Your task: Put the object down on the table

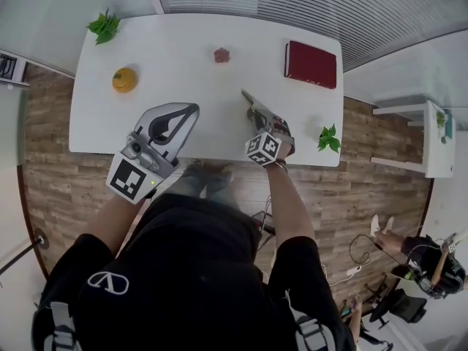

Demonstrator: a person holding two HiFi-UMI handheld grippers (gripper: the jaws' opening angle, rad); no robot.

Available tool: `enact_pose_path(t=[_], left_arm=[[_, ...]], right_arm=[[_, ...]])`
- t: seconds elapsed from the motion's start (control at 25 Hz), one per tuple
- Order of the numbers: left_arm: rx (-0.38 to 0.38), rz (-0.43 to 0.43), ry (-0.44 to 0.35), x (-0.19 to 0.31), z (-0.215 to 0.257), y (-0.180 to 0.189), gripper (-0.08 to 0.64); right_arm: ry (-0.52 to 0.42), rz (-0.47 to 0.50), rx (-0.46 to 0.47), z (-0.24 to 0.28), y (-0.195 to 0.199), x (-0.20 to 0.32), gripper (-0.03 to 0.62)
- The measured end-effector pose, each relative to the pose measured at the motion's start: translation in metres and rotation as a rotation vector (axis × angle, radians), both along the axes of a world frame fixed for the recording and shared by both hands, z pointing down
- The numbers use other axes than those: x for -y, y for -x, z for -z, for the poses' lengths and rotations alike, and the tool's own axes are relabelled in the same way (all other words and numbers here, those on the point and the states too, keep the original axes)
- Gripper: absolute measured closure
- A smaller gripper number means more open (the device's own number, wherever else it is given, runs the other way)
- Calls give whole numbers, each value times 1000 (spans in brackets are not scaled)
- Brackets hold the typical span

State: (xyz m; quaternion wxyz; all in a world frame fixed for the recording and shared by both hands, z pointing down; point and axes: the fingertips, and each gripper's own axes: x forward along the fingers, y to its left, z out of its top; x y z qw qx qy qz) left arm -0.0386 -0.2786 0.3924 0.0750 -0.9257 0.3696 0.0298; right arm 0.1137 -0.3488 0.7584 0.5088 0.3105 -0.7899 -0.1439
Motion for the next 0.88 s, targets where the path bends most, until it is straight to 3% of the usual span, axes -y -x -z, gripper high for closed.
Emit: enact_pose_path(t=[0.2,0.36,0.52,0.88], left_arm=[[-5,0,-1,1,1,1,555],[-6,-3,1,2,-1,1,555],[-14,-6,-5,4,0,-1,555],[-56,-58,-14,11,11,-25,555]], right_arm=[[67,-41,29,-8,-3,0,427],[36,-20,40,4,3,-2,430],[-58,-16,92,47,8,-3,468],[-307,-127,403,223,-2,-25,583]])
